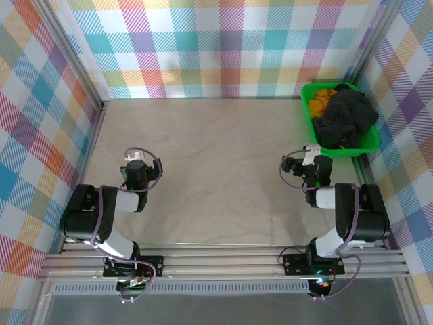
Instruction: Fold and stack the t-shirts
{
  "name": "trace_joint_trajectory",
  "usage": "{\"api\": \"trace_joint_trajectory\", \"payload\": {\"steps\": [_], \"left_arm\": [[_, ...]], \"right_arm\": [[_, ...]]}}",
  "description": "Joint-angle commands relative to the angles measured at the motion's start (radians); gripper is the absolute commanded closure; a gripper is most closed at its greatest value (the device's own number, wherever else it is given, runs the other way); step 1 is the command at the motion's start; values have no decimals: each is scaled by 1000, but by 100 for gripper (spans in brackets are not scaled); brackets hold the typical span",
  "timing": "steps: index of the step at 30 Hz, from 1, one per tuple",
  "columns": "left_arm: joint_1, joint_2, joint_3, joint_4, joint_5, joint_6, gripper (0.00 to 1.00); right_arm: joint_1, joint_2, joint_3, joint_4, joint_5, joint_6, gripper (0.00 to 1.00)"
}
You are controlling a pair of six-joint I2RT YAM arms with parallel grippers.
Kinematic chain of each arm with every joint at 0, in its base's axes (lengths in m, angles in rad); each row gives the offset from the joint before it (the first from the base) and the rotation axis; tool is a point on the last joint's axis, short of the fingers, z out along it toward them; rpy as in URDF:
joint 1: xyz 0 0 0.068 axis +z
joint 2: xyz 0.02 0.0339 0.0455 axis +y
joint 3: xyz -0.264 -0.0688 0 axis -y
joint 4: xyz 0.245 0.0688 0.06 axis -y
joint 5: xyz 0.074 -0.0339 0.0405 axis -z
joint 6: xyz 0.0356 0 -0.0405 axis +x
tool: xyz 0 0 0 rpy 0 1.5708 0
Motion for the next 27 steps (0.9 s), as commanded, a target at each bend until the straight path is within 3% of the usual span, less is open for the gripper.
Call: {"api": "trace_joint_trajectory", "payload": {"steps": [1,20,21,23,25,27], "left_arm": [[-6,1,12,35,-17,8,0],[-6,1,13,34,-17,9,0],[-6,2,13,35,-17,8,0],[-6,2,13,33,-17,7,0],[-6,-10,3,55,-4,14,0],[-44,-127,61,-139,-21,59,0]], "right_arm": [[7,-1,18,0,-9,-17,0],[12,-6,17,10,14,-15,0],[29,-38,22,-17,75,-16,0],[67,-194,118,-320,232,1,0],[79,-290,243,-470,221,44,0],[129,-324,397,-567,273,69,0]]}}
